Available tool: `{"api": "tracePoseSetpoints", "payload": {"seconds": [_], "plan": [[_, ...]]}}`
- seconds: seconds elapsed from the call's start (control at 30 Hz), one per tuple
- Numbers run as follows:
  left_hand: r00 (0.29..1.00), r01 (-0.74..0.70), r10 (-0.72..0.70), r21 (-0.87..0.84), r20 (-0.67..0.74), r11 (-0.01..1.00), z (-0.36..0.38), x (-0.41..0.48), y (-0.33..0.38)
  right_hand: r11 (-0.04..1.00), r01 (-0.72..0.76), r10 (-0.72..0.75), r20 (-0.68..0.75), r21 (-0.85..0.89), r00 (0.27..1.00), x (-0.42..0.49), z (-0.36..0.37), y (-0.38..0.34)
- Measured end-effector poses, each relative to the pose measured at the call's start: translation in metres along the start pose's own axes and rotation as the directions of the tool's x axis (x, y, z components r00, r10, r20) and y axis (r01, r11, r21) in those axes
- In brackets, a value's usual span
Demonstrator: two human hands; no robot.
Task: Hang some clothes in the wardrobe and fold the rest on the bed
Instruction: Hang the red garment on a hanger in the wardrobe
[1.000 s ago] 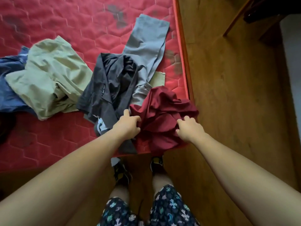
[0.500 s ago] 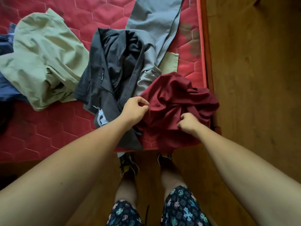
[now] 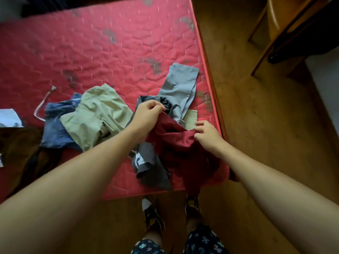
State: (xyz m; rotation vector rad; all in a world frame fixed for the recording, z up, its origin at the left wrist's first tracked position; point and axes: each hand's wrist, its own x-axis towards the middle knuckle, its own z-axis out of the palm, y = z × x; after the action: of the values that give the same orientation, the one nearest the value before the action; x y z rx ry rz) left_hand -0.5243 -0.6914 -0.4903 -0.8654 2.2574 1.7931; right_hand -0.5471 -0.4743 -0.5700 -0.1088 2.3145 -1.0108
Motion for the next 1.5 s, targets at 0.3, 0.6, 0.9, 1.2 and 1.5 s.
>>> {"api": "tracePoseSetpoints", "payload": {"seconds": [0.3,0.6,0.9,1.2,1.5], "plan": [[0.973,-0.216,0.228,-0.206,0.038,0.954,-0.098,-0.085,0.181,0.843,0.224,-0.160,-0.169,0.489,0.972,-0.097,-0.076,-0.196],[0.855,-0.426,0.505,-0.398,0.116,0.813,-0.175,-0.174,0.279,0.826,0.540,-0.561,-0.135,-0.163,0.817,-0.178,-0.099,-0.324],[0.764,-0.644,0.640,-0.165,-0.082,0.747,-0.247,-0.193,0.269,0.747,0.664,-0.612,-0.423,-0.033,0.668,-0.212,-0.108,-0.428],[0.753,-0.657,0.647,0.072,0.119,0.751,-0.248,-0.172,0.233,0.649,0.723,-0.657,-0.306,0.236,0.689,-0.237,-0.121,-0.485],[0.764,-0.592,0.638,0.286,-0.099,0.754,-0.324,-0.143,0.229,0.845,0.495,-0.513,-0.567,-0.201,0.644,-0.216,-0.173,-0.433]]}}
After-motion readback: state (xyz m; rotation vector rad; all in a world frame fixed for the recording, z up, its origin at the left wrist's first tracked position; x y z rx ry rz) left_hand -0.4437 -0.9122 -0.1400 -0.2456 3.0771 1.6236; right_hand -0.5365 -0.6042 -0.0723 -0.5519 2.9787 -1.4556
